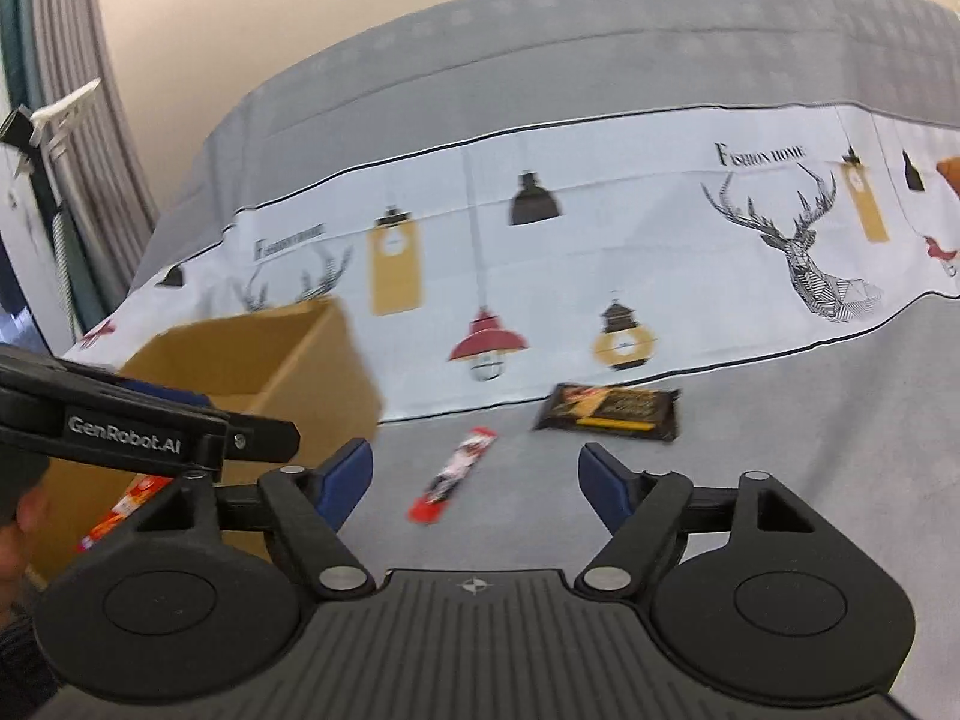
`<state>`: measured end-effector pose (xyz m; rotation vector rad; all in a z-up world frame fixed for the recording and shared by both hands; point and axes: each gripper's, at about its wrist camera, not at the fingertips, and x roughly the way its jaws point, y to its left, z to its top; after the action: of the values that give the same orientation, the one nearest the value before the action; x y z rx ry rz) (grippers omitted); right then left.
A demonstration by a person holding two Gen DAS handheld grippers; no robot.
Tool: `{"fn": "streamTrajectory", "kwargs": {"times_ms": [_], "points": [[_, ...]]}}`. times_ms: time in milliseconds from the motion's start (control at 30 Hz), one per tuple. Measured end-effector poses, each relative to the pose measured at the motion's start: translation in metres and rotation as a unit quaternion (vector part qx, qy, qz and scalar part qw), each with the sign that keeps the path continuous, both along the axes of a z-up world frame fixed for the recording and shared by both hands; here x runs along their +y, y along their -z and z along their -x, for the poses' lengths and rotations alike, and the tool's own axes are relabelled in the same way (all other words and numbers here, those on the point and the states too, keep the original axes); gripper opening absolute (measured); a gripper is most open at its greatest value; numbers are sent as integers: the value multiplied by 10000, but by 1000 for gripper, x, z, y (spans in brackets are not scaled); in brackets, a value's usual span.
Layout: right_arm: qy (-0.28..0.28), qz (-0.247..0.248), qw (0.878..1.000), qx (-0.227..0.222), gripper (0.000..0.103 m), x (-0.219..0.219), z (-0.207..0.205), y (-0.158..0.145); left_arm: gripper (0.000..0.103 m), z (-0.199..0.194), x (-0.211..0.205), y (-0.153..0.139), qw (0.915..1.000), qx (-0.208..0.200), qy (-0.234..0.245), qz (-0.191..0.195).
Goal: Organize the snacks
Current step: 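Grasp the coffee stick with left tool while right tool grasps dark biscuit packet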
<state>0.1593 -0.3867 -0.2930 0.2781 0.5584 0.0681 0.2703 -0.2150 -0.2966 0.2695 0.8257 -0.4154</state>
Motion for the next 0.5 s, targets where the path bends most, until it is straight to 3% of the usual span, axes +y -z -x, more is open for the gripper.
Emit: {"fn": "streamTrajectory", "kwargs": {"times_ms": [133,333,500], "points": [[-72,169,9998,-76,85,-35,-35,21,70,-43,-32,33,9993,338,-96,-103],[173,47,9992,345,87,-73,-101,71,69,-100,-53,84,9964,711,-346,-319],[-272,335,9984,354,83,-81,-143,96,67,-130,-52,125,9925,1008,-523,-443]]}}
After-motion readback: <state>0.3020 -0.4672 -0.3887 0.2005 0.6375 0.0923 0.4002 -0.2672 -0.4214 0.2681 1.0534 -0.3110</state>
